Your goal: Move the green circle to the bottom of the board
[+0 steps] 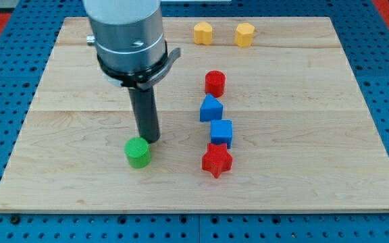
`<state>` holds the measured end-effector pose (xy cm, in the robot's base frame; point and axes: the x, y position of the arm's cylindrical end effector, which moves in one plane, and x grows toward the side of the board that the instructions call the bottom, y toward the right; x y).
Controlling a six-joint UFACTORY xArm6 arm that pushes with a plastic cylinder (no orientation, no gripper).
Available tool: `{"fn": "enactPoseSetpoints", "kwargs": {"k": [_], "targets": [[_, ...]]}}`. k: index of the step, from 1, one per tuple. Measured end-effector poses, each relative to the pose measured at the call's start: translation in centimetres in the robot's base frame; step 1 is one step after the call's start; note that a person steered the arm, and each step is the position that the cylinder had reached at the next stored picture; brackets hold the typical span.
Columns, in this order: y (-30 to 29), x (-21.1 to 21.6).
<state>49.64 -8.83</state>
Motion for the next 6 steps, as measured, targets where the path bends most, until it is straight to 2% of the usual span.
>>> {"fn": "enactPoseSetpoints", "kwargs": {"k": [1,2,4,6], "targets": [[-4.3,-2.2],[-4.4,1.0],[1.2,2.0],[0.3,4.6]]}}
